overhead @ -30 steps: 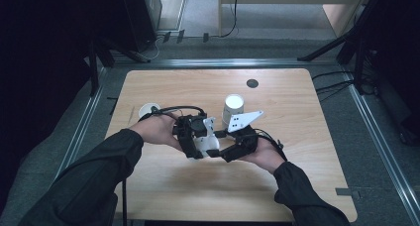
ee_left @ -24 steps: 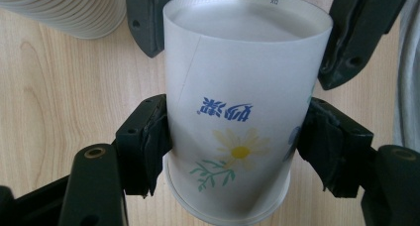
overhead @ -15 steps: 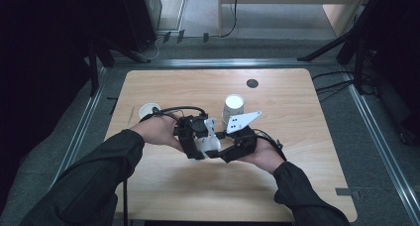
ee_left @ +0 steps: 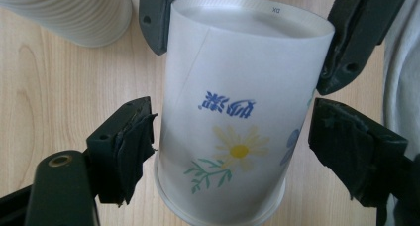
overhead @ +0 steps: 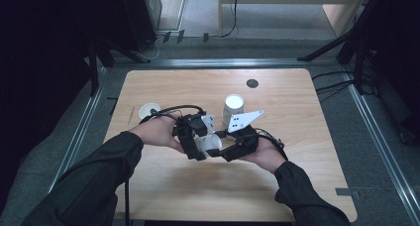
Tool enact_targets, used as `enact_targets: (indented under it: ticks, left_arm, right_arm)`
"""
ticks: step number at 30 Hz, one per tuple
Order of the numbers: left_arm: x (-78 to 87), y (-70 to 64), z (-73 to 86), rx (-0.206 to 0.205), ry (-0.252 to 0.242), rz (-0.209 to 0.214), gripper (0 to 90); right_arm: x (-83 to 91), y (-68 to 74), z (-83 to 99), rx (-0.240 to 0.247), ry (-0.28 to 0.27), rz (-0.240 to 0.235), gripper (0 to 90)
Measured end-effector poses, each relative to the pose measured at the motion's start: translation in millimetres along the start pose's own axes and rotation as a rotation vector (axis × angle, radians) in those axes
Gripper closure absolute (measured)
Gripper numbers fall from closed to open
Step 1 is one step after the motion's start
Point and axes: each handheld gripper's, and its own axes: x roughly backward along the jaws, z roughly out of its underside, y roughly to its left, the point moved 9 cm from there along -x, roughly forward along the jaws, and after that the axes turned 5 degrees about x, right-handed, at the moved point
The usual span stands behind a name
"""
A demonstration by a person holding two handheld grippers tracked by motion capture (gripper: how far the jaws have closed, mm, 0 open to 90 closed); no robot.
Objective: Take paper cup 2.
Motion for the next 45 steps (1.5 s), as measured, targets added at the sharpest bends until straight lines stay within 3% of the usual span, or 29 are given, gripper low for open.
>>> enact_targets:
  ticks: [1,14,25,37,45]
  left_arm:
    - [0.4,0.6,-0.2,0.007,-0.01,-0.005,12.9]
    - [13.6,2.4,2.4,0.092,-0.278,0.015,12.8]
    - [11.6,-0.8,8.7,0.164,-0.428,0.04,10.7]
    - [-0.8,-6.0,10.5,0.231,-0.541,0.072,10.0]
    - [-10.0,-7.6,14.5,0.239,-0.581,0.051,11.9]
  right_arm:
    - [2.3,-0.8,-0.6,0.0,-0.007,0.002,36.1]
    - [18.9,-3.8,-3.3,-0.006,-0.045,0.013,36.1]
    - [28.4,-2.4,-1.1,-0.003,-0.048,0.006,36.1]
    - [34.9,-2.1,5.0,-0.017,-0.045,0.001,36.1]
    - [35.0,-1.4,8.2,-0.025,-0.039,-0.013,36.1]
